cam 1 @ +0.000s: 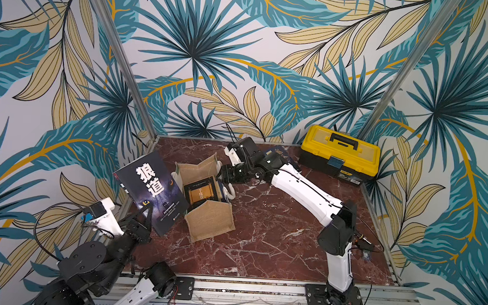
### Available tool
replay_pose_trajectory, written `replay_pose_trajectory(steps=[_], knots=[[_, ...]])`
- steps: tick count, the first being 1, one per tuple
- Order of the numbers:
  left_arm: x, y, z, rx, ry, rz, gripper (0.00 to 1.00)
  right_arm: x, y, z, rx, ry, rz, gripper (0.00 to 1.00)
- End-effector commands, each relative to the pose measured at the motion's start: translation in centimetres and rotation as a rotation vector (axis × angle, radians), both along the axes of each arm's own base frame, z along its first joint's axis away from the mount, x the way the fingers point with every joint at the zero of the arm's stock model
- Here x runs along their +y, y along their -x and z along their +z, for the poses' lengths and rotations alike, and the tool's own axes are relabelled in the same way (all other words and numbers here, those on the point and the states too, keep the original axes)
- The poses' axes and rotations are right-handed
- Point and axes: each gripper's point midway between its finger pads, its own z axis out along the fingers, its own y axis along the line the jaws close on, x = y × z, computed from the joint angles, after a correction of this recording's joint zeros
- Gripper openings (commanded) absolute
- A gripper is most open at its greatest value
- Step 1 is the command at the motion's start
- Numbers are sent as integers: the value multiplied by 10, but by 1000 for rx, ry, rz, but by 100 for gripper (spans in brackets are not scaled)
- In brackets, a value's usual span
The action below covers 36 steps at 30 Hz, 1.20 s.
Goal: Put the books into the canvas bag
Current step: Place the book in the canvas bag.
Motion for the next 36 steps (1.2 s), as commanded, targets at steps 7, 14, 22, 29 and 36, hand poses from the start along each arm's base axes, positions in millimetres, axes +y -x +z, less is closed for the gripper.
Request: replay_pose_trajectory(steps=[7,14,22,29,36], knots=[[-17,-20,9,28,0,3,1,3,13,-28,49,144,48,54],[-36,-36,24,58,-38,-28,1,-8,11,-20,7,162,12,14],[-65,-56,69,3,-68,-101,1,-22,23,-15,10,134,-9,0],[-92,-76,82,6,-87,-157,1,-30,41,-13,43,65,-21,0],[-128,-101,31,153,-125,-226,2,-39,50,-13,60,34,-44,0]])
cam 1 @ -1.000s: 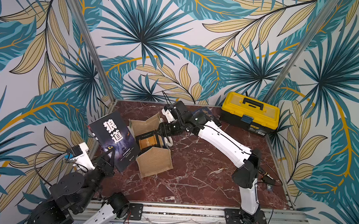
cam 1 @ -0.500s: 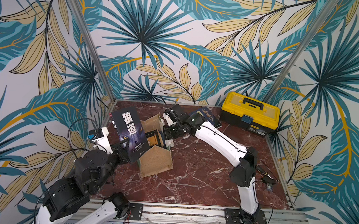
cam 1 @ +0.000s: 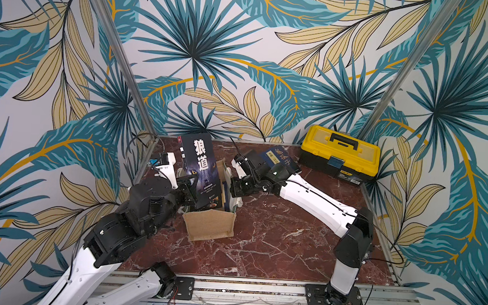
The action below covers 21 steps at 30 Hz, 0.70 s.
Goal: Put the books into the canvas bag
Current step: Place the book in the canvas bag.
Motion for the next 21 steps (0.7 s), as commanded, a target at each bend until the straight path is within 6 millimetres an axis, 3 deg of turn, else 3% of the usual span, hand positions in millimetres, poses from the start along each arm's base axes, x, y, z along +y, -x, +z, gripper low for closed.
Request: replay_pose_trajectory(steps=[1,7,16,21], knots=[[-19,-10,-3,0,35,-44,1,-4,13,9,27,-42,2,0],[-22,-11,-48,169,-54,-43,1,-7,13,7,24,-33,-2,0],[-20,3,-79,346,-148,-71,0,-10,9,9,13,-36,-10,0],[-21,1,-98,437,-153,-78,0,-9,6,11,12,-44,-6,0]])
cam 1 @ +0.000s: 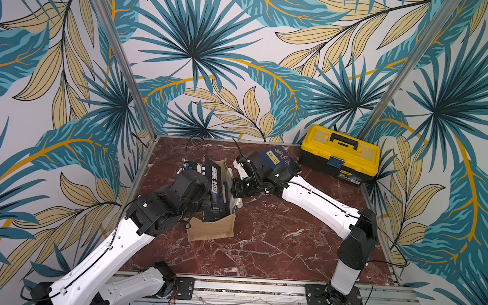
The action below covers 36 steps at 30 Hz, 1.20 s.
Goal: Put the books into the canvas bag
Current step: Place the book in the canvas bag.
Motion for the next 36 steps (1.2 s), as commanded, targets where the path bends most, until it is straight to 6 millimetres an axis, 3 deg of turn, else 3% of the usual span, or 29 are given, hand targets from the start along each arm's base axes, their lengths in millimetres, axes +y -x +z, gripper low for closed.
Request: replay_pose_trajectory(steps=[1,8,13,17,19,24,26,31,33,36], knots=[[-1,2,4,46,33,-7,0,-6,7,12,5,-20,11,0],[-17,-26,3,97,61,-11,0,-3,6,11,13,-29,25,0],[-39,-45,1,140,132,-57,0,-4,5,12,8,-25,24,0],[-44,-57,-7,168,229,-72,0,-7,2,12,5,-20,16,0],[-38,-61,-21,185,253,-59,0,-7,1,12,3,-22,16,0],[-4,-61,-88,316,300,5,0,-7,1,13,7,-28,22,0],[0,-58,-98,341,295,11,0,-8,0,12,6,-22,22,0],[6,-62,-84,278,270,12,8,-7,0,13,5,-25,23,0],[11,-64,-73,234,247,23,20,-7,-1,14,3,-29,24,0],[21,-66,-51,162,206,39,31,-7,0,15,1,-29,25,0]])
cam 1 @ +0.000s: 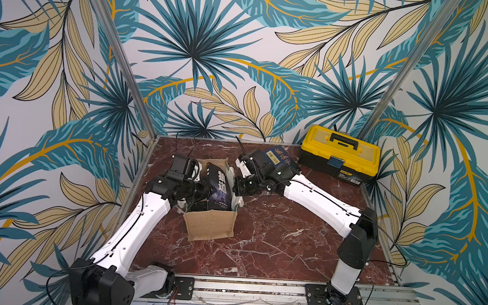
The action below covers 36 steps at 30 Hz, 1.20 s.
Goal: Put the books into the canvas bag
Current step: Place the book in the canvas bag.
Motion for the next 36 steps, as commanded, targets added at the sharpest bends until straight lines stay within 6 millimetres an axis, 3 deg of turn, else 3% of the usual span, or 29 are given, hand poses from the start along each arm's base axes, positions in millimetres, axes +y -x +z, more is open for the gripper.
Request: replay_pose_trajectory(steps=[1,6,11,15,23,25,28,30,31,36], knots=[[23,-2,20,-76,-110,51,36,0,6,14,-12,-21,31,0],[35,1,61,-169,-151,79,46,2,7,16,-6,-35,35,3],[33,3,75,-198,-130,72,47,4,7,18,-7,-46,41,4],[32,3,67,-177,-131,65,48,5,7,18,-6,-46,42,4],[36,-5,23,-61,-198,67,49,7,7,14,6,-46,47,8],[31,-5,15,-30,-182,48,49,7,8,14,8,-45,51,13],[26,-6,20,-39,-176,42,49,5,5,22,-20,-29,59,25],[21,-7,31,-75,-188,38,49,0,1,29,-54,-5,59,35],[15,-7,39,-100,-196,29,49,-15,-14,32,-70,8,23,38],[-19,-8,81,-235,-245,-15,48,-59,-43,48,-110,26,-75,49]])
